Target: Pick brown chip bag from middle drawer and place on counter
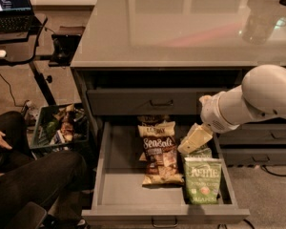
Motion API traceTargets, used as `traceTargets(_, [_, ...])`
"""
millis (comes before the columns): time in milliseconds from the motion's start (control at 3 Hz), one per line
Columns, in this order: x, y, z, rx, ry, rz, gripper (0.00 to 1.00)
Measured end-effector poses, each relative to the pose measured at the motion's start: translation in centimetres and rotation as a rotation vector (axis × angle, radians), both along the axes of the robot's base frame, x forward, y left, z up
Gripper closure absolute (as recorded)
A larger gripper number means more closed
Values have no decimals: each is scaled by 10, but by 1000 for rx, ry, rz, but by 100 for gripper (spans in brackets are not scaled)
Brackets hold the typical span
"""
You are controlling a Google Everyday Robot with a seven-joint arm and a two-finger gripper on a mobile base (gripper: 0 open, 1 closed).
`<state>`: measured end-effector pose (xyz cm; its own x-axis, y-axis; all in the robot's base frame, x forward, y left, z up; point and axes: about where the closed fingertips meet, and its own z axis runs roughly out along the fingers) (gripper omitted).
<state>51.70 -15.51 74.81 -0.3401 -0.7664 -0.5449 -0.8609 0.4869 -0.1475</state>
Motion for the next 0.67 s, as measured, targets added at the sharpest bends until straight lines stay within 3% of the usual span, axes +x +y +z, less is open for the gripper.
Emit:
traceTargets(333, [0,0,0,0,0,0,0])
traceTargets(667, [3,7,-23,36,-3,-41,0])
